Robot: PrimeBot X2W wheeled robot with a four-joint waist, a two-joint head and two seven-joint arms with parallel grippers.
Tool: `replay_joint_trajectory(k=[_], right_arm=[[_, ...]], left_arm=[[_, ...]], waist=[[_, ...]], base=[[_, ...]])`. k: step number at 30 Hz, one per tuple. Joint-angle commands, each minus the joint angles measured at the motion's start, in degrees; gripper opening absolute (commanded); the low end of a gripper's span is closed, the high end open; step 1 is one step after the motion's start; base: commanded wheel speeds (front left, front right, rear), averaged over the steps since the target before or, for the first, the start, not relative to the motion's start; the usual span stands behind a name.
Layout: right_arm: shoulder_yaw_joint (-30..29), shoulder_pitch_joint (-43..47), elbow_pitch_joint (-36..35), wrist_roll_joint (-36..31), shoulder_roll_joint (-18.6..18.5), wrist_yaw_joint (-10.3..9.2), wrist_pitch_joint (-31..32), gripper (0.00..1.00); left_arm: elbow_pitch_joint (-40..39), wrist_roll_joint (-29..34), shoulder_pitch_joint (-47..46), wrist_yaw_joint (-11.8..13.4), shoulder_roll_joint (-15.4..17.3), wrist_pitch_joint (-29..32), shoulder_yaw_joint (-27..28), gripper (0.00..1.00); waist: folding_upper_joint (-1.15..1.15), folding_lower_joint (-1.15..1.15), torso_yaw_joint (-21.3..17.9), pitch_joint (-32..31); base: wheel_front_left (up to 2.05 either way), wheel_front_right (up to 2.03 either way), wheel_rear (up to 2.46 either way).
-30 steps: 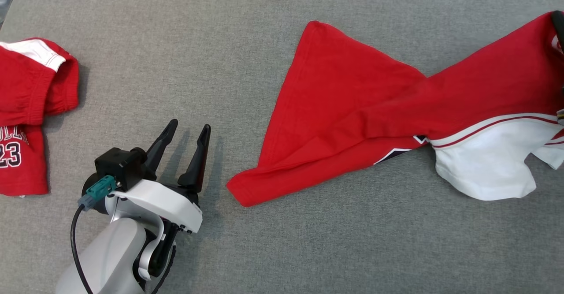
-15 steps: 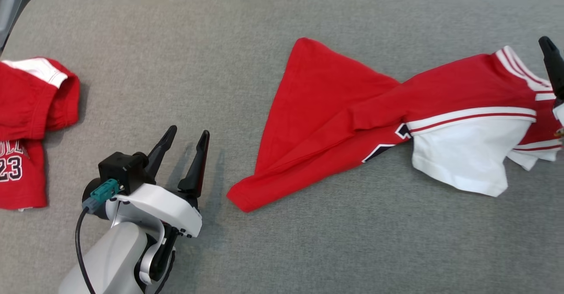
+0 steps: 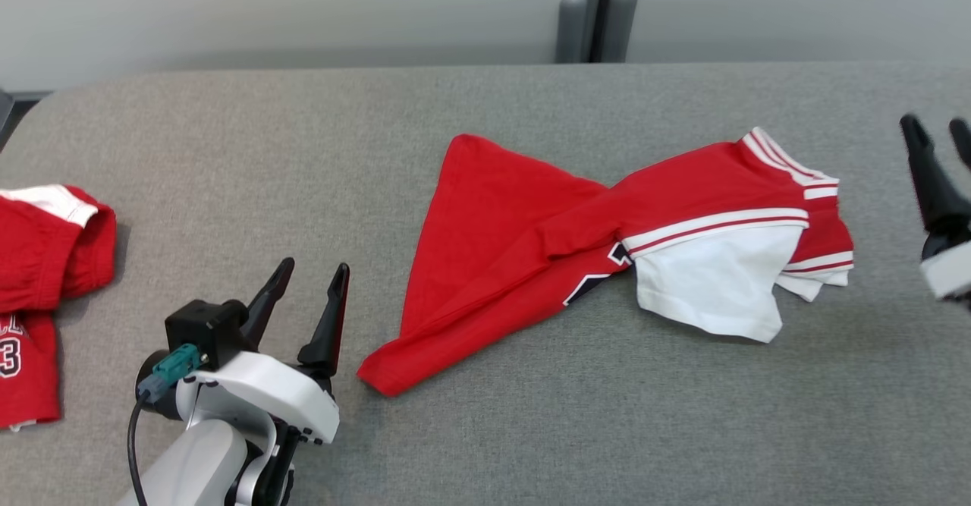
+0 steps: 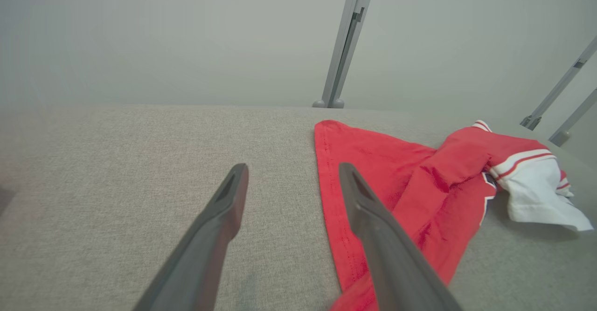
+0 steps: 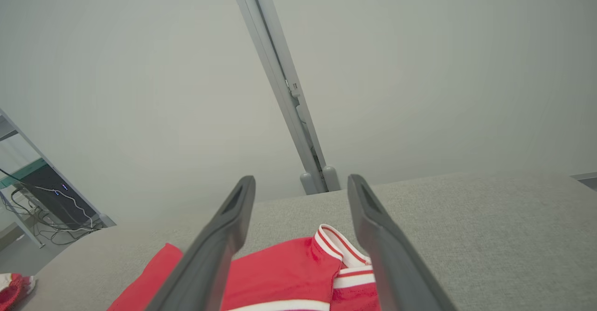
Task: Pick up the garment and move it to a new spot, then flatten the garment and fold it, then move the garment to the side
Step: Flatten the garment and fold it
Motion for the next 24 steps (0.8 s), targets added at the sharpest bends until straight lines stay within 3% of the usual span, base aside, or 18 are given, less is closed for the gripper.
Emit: replay_joint_trajectory(k=[1, 5, 10, 14, 21, 24], right_arm=[[-0.85, 1.96, -0.43, -1.61, 1.11, 0.14, -0.44, 1.00], [-8.81, 8.43, -2.55, -10.16, 5.57, 0.13, -0.50, 1.00], [-20.02, 17.39, -7.62, -21.15, 14.84, 0.14, -0.47, 1.00], [-25.02, 24.40, -11.97, -28.36, 20.94, 0.14, -0.48, 1.00], [-31.03, 31.84, -15.01, -33.95, 28.48, 0.14, -0.49, 1.00], [-32.71, 32.69, -15.63, -35.15, 30.10, 0.14, -0.49, 1.00]], left_arm=[[-0.16, -0.30, 0.72, 0.46, 0.53, -0.24, 0.24, 1.00], [-0.93, -0.62, 2.14, 0.83, 0.87, -0.37, 0.44, 1.00], [-1.91, -0.41, 3.58, 1.28, 2.12, 0.05, 0.33, 1.00], [-2.52, -0.83, 4.70, 1.91, 2.61, 0.38, 0.61, 1.00], [-3.39, -2.20, 6.72, 2.99, 2.84, 0.28, 1.39, 1.00], [-3.50, -2.45, 6.91, 3.10, 2.77, 0.32, 1.34, 1.00]], waist=[[0.00, 0.00, -1.06, -1.44], [0.00, 0.00, -1.76, -2.77], [0.00, 0.00, -2.48, -3.74], [0.00, 0.00, -2.42, -4.44], [0.00, 0.00, -2.31, -5.00], [0.00, 0.00, -2.12, -4.97]], base=[[0.00, 0.00, 0.00], [0.00, 0.00, 0.00], [0.00, 0.00, 0.00], [0.00, 0.00, 0.00], [0.00, 0.00, 0.00], [0.00, 0.00, 0.00]])
